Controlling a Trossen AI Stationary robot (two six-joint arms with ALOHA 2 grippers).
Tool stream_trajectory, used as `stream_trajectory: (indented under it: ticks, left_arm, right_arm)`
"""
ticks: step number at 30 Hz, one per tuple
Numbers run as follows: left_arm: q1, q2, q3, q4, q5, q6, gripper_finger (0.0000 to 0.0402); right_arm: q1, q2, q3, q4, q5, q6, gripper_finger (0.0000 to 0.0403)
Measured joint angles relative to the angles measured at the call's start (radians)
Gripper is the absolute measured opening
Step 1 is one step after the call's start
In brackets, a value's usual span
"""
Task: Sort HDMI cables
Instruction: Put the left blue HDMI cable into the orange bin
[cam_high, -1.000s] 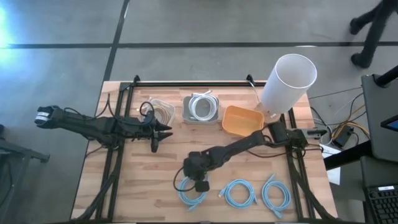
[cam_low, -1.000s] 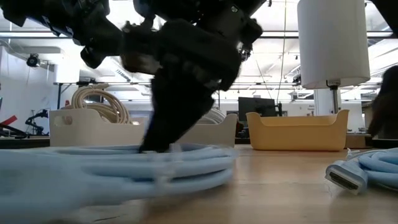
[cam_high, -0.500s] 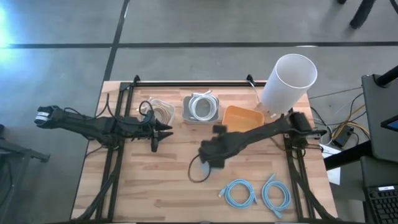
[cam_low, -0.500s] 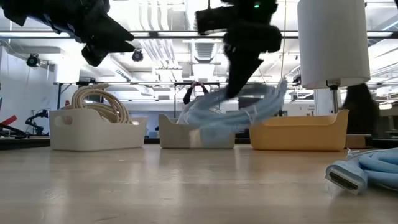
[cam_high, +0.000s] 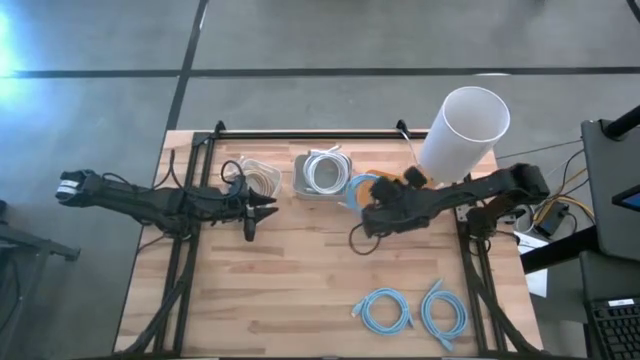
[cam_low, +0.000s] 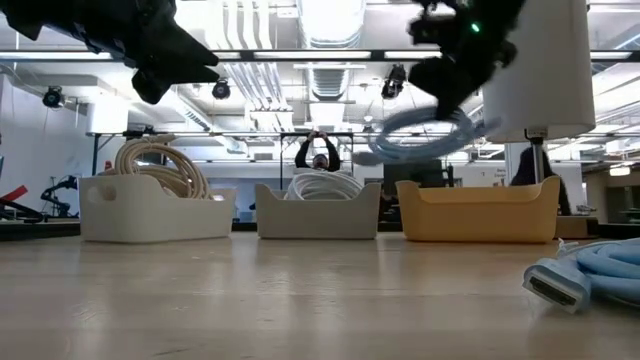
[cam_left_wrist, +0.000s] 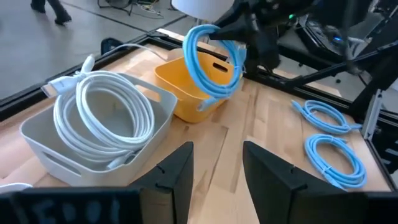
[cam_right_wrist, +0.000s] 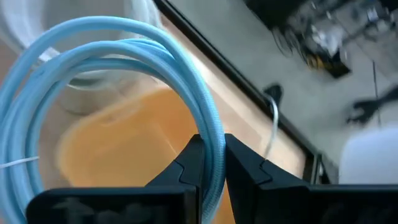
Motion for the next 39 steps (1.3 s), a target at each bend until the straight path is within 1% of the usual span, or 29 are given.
stream_trajectory:
  ticks: [4,8,10,22,28,36,39]
  left_arm:
    - [0.0,0.0,0.0,0.005,0.0,0.029,0.014]
    - [0.0,0.0,0.0,0.005,-0.001,0.045,0.014]
    - [0.0,0.0,0.0,0.006,-0.005,0.046,0.014]
    - [0.0,-0.001,0.0,0.005,-0.015,0.046,0.014]
    - [0.0,-0.001,0.0,0.005,-0.015,0.046,0.014]
    - [0.0,-0.001,0.0,0.005,-0.015,0.046,0.014]
    - [0.0,-0.001,0.0,0.005,-0.015,0.046,0.014]
  right_arm:
    - [-0.019,-0.056,-0.121,0.009,0.015,0.145,0.0038]
    - [-0.02,-0.08,-0.216,0.023,0.121,0.253,0.0038]
    - [-0.021,-0.083,-0.253,0.026,0.154,0.301,0.0038]
    - [-0.022,-0.063,-0.409,0.056,0.173,0.485,0.0038]
    - [-0.022,-0.063,-0.446,0.057,0.178,0.505,0.0038]
    - [-0.021,-0.062,-0.452,0.068,0.182,0.379,0.0038]
    - [-0.021,-0.062,-0.452,0.074,0.226,0.384,0.0038]
